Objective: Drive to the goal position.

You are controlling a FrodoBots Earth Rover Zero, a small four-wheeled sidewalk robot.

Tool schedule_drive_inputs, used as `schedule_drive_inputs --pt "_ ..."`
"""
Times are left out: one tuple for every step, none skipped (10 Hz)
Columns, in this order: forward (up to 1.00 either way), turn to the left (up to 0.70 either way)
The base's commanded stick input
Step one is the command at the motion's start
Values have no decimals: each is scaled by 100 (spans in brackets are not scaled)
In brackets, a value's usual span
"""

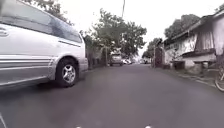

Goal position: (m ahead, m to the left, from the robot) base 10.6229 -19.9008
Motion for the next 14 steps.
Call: schedule_drive_inputs --pt "100 -40" --pt "100 -12" --pt "100 -2" --pt "100 0" --pt "100 0" --pt "100 -2" --pt "100 -25" --pt "100 -36" --pt "100 -19" --pt "100 0" --pt "100 0" --pt "100 0" --pt "100 0" --pt "100 0"
